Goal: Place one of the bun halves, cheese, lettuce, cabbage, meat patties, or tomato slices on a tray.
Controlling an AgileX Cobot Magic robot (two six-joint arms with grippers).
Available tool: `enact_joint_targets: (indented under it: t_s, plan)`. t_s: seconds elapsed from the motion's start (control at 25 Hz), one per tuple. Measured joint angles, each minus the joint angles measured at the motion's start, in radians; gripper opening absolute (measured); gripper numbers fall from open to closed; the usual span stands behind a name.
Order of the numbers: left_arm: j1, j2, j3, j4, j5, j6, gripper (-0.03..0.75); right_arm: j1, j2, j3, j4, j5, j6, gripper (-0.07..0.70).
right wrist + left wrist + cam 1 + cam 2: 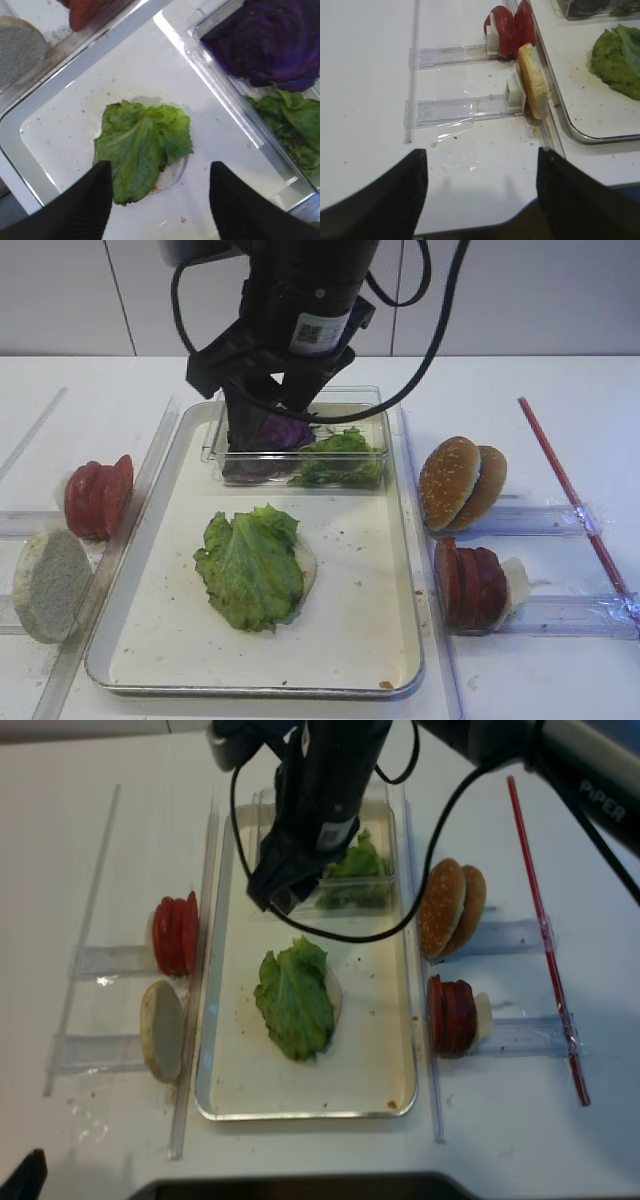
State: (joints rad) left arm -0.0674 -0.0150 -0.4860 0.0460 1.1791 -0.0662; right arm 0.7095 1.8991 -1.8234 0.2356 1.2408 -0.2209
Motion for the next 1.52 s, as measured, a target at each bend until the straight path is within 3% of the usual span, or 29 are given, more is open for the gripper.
enact_joint_targets:
  t_s: [0.2,0.84,1.24,1.4,1.52]
  plan:
    - [0.0,0.0,0.0,0.0,0.002,0.0,0.428,-0.079,-0.012,0.0,-0.009,0.0,0.06,0.489]
    - [0.0,0.0,0.0,0.0,0.002,0.0,0.428,-0.456,-0.079,0.0,-0.06,0.004,0.07,0.492]
    - [0.0,0.0,0.0,0.0,0.002,0.0,0.428,-0.641,-0.083,0.0,-0.069,0.006,0.07,0.492]
    - [0.0,0.0,0.0,0.0,0.002,0.0,0.428,-0.689,-0.124,0.084,-0.075,0.004,0.07,0.492]
    - [0.0,0.0,0.0,0.0,0.002,0.0,0.428,-0.725,-0.201,0.209,-0.08,0.002,0.065,0.492]
